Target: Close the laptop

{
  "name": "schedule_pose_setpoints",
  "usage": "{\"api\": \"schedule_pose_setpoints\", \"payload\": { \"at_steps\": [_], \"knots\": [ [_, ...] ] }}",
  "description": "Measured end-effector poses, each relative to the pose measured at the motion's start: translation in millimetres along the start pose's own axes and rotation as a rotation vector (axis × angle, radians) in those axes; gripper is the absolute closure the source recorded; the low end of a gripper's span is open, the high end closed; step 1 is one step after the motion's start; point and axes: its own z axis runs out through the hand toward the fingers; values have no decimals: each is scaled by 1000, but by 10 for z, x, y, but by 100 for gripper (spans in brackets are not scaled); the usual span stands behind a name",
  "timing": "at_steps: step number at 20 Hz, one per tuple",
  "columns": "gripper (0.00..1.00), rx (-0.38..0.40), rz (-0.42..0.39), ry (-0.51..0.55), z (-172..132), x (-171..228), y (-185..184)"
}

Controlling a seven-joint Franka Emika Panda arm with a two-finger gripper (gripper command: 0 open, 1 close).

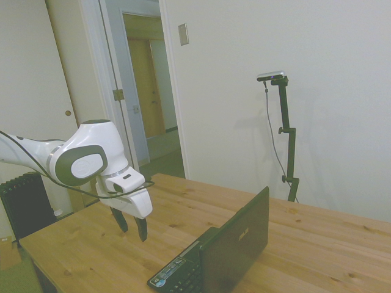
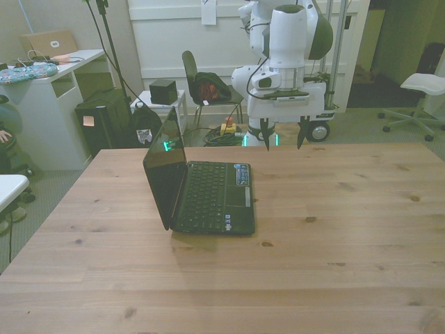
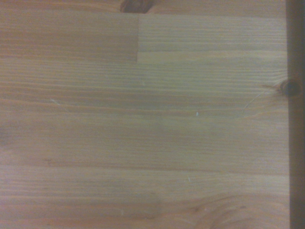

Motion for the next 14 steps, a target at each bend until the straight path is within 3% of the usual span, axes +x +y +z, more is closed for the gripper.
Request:
{"api": "schedule_pose_setpoints", "payload": {
  "at_steps": [4, 14],
  "knots": [
    [0, 4, 23, 17, -77, 89, 17],
    [0, -4, 224, 167, -1106, 1193, 529]
  ]
}}
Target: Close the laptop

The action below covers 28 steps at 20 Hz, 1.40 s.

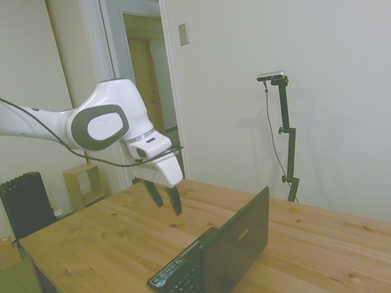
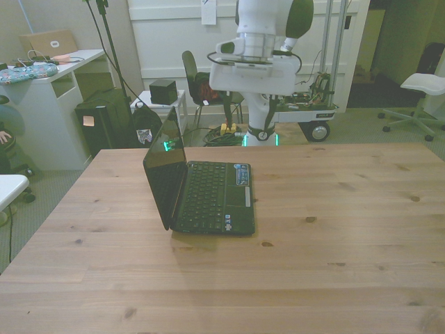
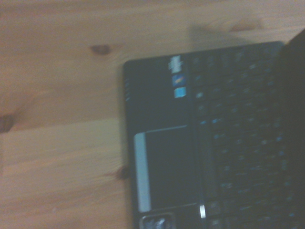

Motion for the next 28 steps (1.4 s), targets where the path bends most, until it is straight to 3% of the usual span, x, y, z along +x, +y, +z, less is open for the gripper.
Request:
{"api": "schedule_pose_setpoints", "payload": {
  "at_steps": [6, 12, 19, 25, 28],
  "knots": [
    [0, 23, 105, 49, -612, 684, 186],
    [0, -5, 181, 45, -640, 1340, 838],
    [0, -34, 232, 18, -384, 1930, 1525],
    [0, -88, 271, -42, 185, 2258, 2039],
    [0, -105, 281, -65, 501, 2348, 2113]
  ]
}}
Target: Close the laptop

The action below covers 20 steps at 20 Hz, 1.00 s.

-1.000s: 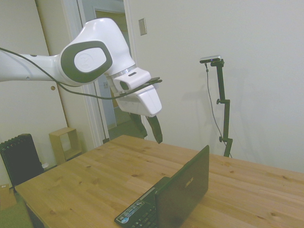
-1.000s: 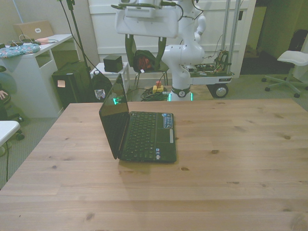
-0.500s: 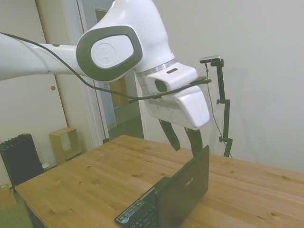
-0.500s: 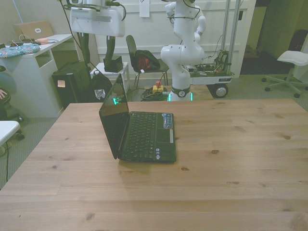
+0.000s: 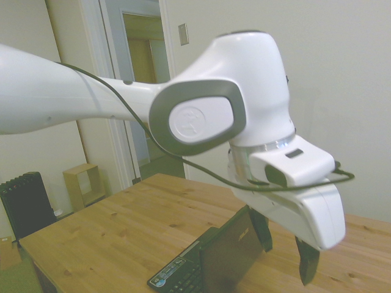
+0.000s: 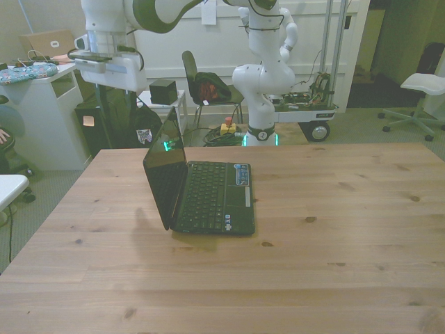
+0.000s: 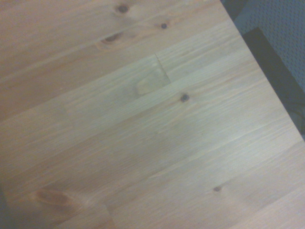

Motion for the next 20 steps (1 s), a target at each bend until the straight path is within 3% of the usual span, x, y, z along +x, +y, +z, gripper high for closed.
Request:
{"api": "schedule_pose_setpoints", "payload": {
  "at_steps": [3, 4, 9, 20],
  "knots": [
    [0, -11, -11, -4, 155, 38, -133],
    [100, -11, -20, -2, 157, 32, -199],
    [100, 4, -67, 1, 122, -91, -477],
    [100, 8, -101, -9, 135, -211, -647]
  ]
}}
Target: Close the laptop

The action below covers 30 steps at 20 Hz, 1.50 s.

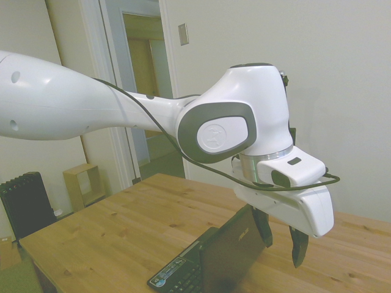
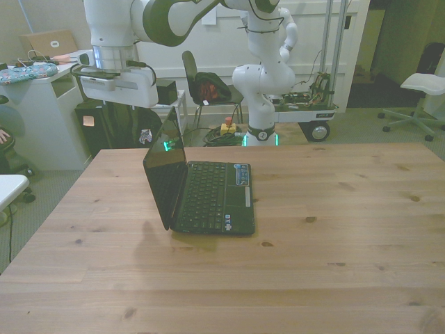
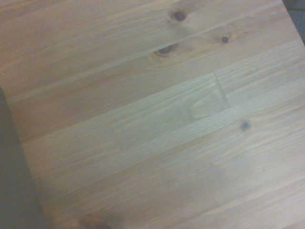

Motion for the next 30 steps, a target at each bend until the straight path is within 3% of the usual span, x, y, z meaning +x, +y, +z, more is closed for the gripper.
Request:
{"api": "schedule_pose_setpoints", "payload": {
  "at_steps": [23, 30],
  "knots": [
    [100, 32, -47, -18, -93, -424, -419],
    [100, 26, -134, -29, 6, -979, -930]
  ]
}}
